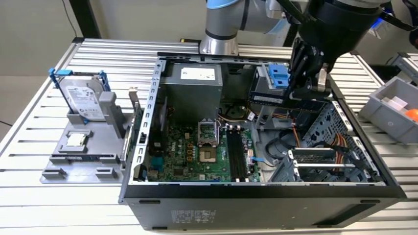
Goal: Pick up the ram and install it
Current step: 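Pick up the ram and move it above insertion slot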
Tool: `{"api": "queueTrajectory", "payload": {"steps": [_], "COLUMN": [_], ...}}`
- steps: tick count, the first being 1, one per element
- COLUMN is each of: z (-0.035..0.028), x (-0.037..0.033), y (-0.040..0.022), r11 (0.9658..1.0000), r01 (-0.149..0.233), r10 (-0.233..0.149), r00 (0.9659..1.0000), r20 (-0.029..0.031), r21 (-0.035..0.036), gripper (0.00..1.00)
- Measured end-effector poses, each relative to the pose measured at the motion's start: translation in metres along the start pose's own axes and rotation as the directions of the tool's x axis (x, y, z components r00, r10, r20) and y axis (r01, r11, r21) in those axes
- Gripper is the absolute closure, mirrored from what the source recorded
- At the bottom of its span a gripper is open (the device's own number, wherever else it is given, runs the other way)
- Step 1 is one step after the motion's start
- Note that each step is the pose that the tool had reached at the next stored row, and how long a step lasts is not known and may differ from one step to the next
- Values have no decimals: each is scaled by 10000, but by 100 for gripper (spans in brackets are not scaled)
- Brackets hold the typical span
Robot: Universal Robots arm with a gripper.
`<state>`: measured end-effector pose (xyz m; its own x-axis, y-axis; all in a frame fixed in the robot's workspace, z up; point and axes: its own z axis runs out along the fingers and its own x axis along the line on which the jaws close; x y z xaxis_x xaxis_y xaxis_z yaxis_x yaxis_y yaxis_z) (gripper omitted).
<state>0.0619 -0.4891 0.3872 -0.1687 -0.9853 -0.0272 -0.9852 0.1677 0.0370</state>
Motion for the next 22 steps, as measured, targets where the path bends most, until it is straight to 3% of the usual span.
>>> {"api": "queueTrajectory", "payload": {"steps": [6,15,22], "z": [0,0,0], "x": [13,15,15], "y": [-2,7,8], "r11": [10000,9988,9988], "r01": [1,494,495], "r10": [-1,-494,-495], "r00": [10000,9988,9988], "r20": [1,-22,-22], "r21": [0,-13,-13], "gripper": [100,100,100]}}
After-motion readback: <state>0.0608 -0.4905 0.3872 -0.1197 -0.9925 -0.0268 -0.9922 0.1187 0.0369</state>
